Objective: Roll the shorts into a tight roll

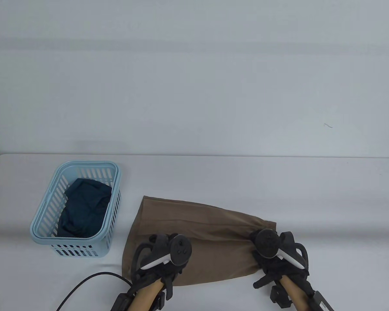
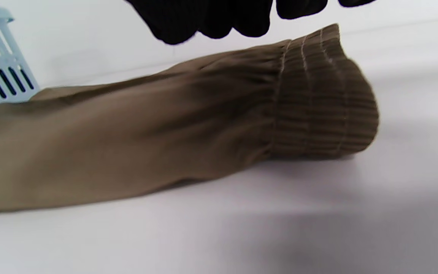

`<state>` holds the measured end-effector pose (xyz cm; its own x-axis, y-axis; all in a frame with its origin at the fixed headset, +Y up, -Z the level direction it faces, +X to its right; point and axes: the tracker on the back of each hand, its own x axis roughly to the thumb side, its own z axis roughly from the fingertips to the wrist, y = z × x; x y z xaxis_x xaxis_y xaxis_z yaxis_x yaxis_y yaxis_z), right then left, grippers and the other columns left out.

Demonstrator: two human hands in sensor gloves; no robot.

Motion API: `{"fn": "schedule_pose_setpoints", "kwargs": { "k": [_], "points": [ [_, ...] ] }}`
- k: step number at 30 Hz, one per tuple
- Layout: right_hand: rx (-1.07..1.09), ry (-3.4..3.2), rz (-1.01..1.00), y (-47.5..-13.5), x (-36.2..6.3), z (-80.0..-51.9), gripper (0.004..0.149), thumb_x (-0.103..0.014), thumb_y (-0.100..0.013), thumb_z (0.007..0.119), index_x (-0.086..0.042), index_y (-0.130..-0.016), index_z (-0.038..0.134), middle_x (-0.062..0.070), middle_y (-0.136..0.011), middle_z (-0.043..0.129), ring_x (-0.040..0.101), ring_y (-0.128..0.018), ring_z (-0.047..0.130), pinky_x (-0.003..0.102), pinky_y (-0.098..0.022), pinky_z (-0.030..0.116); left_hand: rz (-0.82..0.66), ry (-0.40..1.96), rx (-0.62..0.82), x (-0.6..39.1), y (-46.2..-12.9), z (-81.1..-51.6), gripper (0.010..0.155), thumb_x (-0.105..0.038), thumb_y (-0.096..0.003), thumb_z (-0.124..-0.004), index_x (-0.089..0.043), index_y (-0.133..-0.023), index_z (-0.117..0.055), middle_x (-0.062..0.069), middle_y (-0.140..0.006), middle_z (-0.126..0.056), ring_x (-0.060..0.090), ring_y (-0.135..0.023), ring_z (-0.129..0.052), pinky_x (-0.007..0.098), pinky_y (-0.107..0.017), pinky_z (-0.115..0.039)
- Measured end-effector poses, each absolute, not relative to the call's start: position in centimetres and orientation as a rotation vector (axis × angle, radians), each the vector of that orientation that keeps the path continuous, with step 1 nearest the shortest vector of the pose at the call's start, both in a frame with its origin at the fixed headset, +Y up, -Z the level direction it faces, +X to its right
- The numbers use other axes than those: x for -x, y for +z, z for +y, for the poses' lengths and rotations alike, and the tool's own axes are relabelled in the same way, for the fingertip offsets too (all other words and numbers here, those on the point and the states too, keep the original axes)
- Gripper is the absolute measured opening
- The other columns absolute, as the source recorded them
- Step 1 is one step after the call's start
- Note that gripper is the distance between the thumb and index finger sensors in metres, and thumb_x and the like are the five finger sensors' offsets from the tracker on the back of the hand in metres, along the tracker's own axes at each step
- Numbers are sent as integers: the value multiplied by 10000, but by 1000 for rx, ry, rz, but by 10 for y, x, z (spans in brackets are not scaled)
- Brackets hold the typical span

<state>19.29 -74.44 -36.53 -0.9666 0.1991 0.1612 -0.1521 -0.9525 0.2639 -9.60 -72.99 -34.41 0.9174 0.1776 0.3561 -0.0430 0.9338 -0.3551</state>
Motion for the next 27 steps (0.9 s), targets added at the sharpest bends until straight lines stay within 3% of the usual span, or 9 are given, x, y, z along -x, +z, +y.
{"fn": "schedule_pose_setpoints", "kwargs": {
  "k": [10,19,27],
  "points": [
    [-339,3027,493,-366,-188,-775,544,-259,-534,619,-179,-1058,497,106,-1152,410,424,-1073,339,626,-742,336,-399,102,508,93,-344,-774,606,-340,-604,-557,-71,-1131,-424,271,-1179,-374,569,-1057,-422,734,-669,-265],
    [-315,3066,540,-366,-183,-777,529,-250,-538,609,-171,-1050,499,106,-1145,392,419,-1067,309,634,-739,324,-369,121,545,95,-347,-774,597,-353,-610,-538,-87,-1127,-402,241,-1173,-355,530,-1062,-379,733,-670,-267],
    [-300,3089,588,-365,-179,-772,517,-268,-541,613,-164,-1041,528,111,-1125,449,412,-1046,367,610,-739,379,-297,77,563,94,-361,-766,564,-371,-614,-528,-115,-1113,-472,204,-1166,-439,494,-1064,-463,729,-677,-276]
  ]
}}
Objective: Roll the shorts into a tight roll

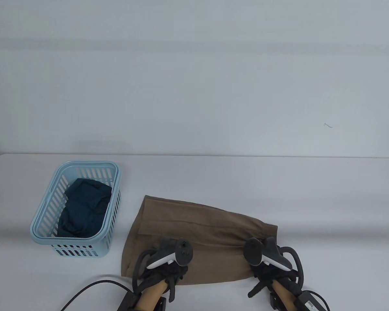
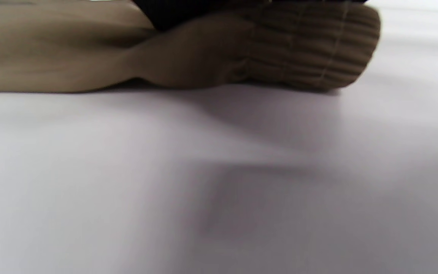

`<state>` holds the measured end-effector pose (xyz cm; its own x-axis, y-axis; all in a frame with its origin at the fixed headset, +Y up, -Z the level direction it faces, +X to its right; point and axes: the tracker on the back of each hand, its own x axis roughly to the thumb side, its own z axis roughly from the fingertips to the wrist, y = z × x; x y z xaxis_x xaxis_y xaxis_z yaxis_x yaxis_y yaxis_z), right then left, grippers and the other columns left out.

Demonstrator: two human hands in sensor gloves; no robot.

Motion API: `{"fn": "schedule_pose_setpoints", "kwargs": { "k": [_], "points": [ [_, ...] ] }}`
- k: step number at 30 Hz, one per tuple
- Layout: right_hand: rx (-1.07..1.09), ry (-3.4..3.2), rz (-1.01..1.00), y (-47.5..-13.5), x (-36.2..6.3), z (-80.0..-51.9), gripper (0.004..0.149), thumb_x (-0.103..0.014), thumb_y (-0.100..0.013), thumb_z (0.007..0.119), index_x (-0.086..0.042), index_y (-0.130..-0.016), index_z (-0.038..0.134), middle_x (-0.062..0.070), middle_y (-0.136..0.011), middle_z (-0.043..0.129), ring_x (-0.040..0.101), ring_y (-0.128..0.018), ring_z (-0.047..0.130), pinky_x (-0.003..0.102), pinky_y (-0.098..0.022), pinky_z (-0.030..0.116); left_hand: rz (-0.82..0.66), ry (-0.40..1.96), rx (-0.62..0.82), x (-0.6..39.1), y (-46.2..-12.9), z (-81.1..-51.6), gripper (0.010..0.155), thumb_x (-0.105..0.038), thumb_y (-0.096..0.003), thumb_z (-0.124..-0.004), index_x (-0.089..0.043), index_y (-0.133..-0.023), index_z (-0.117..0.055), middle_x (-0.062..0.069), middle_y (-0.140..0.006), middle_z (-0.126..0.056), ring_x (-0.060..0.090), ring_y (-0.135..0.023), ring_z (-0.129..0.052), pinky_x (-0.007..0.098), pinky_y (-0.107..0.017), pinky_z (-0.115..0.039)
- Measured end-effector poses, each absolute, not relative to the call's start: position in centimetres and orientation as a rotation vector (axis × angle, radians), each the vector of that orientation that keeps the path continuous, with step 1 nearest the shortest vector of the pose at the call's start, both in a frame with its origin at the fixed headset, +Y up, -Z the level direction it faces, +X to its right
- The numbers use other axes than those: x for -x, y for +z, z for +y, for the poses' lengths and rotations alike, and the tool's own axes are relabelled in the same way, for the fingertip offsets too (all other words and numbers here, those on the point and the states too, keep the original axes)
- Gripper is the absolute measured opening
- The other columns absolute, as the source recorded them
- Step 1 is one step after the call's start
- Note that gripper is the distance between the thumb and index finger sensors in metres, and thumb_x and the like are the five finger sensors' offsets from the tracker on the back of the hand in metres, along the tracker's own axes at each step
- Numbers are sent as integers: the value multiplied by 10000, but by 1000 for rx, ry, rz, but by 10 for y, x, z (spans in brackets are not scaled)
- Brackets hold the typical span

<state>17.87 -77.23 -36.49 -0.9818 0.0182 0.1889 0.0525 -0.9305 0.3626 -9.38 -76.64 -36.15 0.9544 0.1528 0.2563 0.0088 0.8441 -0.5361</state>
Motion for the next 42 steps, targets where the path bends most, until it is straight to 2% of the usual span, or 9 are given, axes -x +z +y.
{"fn": "schedule_pose_setpoints", "kwargs": {
  "k": [11,26,42],
  "points": [
    [335,-3110,-785,-352,-173,-761,481,-289,-543,627,-154,-1005,621,138,-1053,541,405,-930,479,553,-713,476,-203,-12,617,80,-401,-757,530,-386,-612,-541,-93,-1051,-592,207,-1138,-534,515,-1047,-554,732,-681,-293],
    [433,-3064,-936,-334,-144,-757,481,-296,-543,630,-140,-997,635,172,-991,589,392,-809,617,522,-630,570,-182,-108,625,64,-442,-759,492,-393,-600,-581,-67,-966,-618,206,-1140,-497,510,-1060,-517,733,-683,-277],
    [608,-3169,-1092,-329,-113,-766,489,-305,-542,626,-117,-993,626,204,-913,619,305,-656,732,427,-515,663,-169,-231,622,50,-472,-769,562,-379,-576,-665,-65,-993,-455,221,-1162,-305,515,-1082,-336,734,-685,-219]
  ]
}}
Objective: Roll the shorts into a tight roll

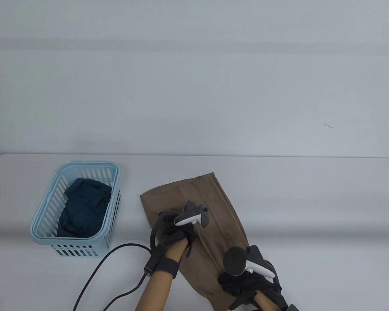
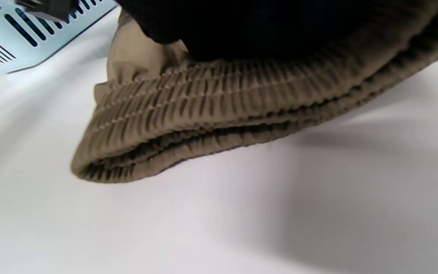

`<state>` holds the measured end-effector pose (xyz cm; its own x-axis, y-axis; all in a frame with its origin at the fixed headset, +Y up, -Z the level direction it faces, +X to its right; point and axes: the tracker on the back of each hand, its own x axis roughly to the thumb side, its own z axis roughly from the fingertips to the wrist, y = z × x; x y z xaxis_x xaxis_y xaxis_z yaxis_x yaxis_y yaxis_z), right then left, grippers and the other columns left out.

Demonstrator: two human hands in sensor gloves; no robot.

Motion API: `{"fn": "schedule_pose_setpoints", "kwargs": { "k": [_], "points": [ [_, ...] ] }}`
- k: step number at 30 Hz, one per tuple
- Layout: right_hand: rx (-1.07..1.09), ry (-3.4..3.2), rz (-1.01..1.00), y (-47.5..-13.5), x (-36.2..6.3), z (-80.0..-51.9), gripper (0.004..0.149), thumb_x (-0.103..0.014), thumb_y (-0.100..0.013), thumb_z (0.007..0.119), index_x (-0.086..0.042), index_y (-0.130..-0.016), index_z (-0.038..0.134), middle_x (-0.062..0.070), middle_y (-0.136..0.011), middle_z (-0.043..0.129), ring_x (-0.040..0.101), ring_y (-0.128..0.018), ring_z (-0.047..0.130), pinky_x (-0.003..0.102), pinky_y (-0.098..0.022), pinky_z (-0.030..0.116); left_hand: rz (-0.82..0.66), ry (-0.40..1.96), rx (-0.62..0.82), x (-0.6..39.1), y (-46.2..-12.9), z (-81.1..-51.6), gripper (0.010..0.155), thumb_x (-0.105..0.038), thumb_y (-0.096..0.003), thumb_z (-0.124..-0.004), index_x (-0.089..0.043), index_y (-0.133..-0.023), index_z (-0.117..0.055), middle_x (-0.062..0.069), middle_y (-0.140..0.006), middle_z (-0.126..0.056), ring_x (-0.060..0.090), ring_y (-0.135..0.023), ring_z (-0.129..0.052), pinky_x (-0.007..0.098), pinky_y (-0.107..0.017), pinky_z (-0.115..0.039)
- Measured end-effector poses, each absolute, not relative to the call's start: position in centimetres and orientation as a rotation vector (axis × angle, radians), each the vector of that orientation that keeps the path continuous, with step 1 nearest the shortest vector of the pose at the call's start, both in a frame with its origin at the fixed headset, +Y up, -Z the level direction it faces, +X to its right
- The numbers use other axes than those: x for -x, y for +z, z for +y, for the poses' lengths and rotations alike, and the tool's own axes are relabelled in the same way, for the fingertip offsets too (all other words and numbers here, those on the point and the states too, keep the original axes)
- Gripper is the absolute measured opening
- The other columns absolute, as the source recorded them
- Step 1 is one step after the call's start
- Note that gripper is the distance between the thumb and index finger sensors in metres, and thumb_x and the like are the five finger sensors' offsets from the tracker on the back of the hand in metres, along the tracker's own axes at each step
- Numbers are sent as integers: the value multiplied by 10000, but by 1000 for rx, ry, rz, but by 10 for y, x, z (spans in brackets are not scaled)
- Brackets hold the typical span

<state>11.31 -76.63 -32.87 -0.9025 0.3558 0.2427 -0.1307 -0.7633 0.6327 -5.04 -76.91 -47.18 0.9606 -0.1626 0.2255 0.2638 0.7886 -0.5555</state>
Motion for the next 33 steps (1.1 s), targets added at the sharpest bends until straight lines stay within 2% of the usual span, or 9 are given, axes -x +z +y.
{"fn": "schedule_pose_setpoints", "kwargs": {
  "k": [15,24,30,33],
  "points": [
    [-471,2389,891,-341,-100,-782,514,-306,-542,623,-115,-1017,581,218,-908,582,240,-613,739,352,-464,686,-141,-294,607,38,-503,-777,574,-289,-559,-586,-165,-1032,-286,205,-1171,-141,494,-1100,-197,738,-688,-164],
    [-422,2267,859,-347,-94,-789,544,-306,-544,616,-108,-1043,526,230,-937,521,234,-644,707,328,-479,667,-131,-319,548,30,-517,-782,585,-260,-546,-533,-226,-1040,-221,194,-1173,-92,483,-1106,-153,733,-694,-139],
    [-407,2241,831,-345,-94,-789,550,-306,-545,613,-107,-1048,514,231,-947,503,234,-652,698,323,-484,660,-129,-298,515,32,-518,-783,596,-272,-543,-523,-227,-1053,-217,195,-1175,-110,484,-1108,-163,732,-697,-146],
    [-411,2206,811,-344,-96,-784,548,-305,-544,613,-104,-1047,525,231,-978,501,267,-671,706,354,-502,664,-149,-279,463,38,-516,-779,649,-312,-547,-555,-180,-1084,-215,197,-1178,-142,486,-1106,-203,729,-699,-175]
  ]
}}
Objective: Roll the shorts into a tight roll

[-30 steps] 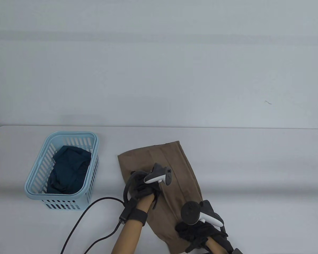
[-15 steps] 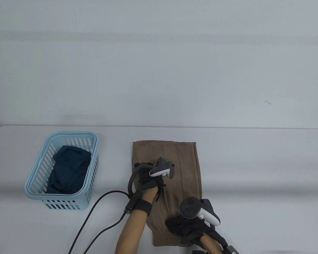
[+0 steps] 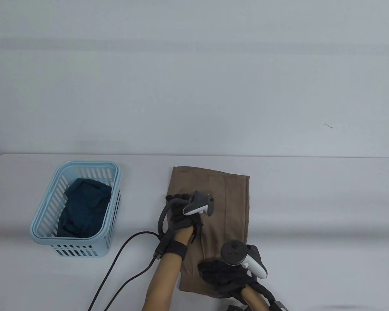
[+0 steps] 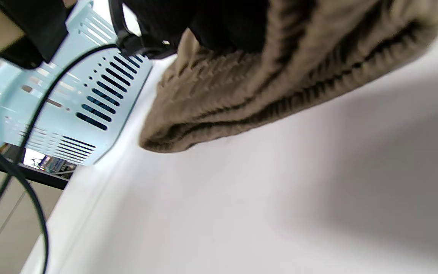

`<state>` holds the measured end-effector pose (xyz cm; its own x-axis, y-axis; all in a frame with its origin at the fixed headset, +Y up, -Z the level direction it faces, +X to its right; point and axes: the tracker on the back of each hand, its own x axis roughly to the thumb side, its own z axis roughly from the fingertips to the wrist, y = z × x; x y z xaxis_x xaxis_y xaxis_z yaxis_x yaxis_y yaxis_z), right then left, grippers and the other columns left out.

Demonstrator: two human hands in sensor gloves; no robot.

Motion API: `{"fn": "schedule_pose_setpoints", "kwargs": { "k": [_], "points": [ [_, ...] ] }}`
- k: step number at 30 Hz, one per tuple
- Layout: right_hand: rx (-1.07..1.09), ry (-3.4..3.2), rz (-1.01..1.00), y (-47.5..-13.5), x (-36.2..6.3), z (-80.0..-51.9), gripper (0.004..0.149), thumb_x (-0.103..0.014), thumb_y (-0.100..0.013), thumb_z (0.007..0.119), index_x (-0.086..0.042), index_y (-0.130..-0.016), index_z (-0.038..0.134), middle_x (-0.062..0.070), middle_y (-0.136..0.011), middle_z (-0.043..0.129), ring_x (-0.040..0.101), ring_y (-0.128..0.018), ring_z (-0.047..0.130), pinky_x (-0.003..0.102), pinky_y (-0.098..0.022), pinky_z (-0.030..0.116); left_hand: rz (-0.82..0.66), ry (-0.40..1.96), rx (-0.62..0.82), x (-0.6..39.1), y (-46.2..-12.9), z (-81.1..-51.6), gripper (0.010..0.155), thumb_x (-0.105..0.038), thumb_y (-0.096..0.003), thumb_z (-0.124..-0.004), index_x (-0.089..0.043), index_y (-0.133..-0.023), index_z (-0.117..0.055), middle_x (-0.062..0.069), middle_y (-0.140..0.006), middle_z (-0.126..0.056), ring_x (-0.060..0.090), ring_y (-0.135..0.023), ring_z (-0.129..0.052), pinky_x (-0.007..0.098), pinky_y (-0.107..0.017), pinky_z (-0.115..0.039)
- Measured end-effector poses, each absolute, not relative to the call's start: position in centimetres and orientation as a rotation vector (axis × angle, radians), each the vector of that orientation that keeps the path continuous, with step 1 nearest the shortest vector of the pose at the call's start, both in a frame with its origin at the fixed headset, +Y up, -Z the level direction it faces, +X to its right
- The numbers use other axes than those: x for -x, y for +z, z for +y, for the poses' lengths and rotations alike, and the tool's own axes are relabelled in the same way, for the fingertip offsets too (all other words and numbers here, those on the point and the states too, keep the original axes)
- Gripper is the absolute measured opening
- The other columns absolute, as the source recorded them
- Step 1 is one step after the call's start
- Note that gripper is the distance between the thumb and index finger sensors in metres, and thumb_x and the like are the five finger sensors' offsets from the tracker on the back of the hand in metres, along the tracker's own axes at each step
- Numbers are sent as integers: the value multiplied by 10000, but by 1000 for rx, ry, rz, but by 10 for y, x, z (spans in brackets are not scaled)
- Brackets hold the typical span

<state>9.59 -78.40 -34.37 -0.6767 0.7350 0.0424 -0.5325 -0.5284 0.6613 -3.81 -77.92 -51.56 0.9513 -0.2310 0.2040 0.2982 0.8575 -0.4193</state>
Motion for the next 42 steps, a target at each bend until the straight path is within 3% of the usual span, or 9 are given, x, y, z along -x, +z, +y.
{"fn": "schedule_pose_setpoints", "kwargs": {
  "k": [5,9,16,23,30,36,42],
  "points": [
    [-490,2221,663,-339,-113,-745,554,-297,-544,624,-89,-1050,536,226,-1065,480,411,-873,668,546,-630,601,-201,-138,333,60,-497,-752,677,-340,-568,-580,-109,-1095,-224,224,-1172,-189,506,-1092,-256,728,-693,-222],
    [-534,2350,498,-330,-131,-725,547,-287,-535,649,-84,-1035,557,231,-1045,522,412,-885,665,559,-643,587,-320,33,248,77,-460,-719,681,-336,-563,-620,-82,-1103,-291,239,-1171,-262,516,-1082,-318,728,-690,-256],
    [-695,2541,467,-312,-129,-729,527,-284,-518,696,-90,-991,566,207,-994,579,377,-835,701,543,-641,594,-583,111,243,87,-372,-698,605,-335,-547,-677,-70,-1060,-497,241,-1129,-512,510,-1031,-548,725,-693,-340],
    [-853,2719,589,-300,-102,-744,673,-366,-486,745,-78,-1024,461,218,-1032,468,393,-886,611,565,-676,526,-746,74,384,77,-314,-719,566,-346,-538,-704,-93,-1024,-563,214,-1089,-610,480,-993,-652,730,-689,-408],
    [-926,2978,645,-299,-95,-762,832,-425,-457,764,-71,-1047,296,229,-1068,284,416,-949,456,592,-711,423,-749,5,426,72,-308,-744,601,-348,-535,-709,-111,-1060,-538,251,-1121,-529,512,-1005,-597,735,-685,-396],
    [-919,3008,724,-302,-98,-777,833,-414,-466,758,-82,-1048,265,214,-1071,264,402,-958,434,589,-712,415,-757,-102,477,65,-299,-765,702,-363,-537,-705,-98,-1090,-364,296,-1130,-372,547,-1012,-498,741,-680,-409],
    [-879,3029,535,-304,-99,-775,689,-341,-460,778,-136,-1017,427,153,-1048,443,350,-914,575,565,-697,498,-765,-199,371,62,-299,-777,718,-290,-537,-703,-87,-1068,-264,267,-1085,-384,491,-952,-558,690,-681,-484]
  ]
}}
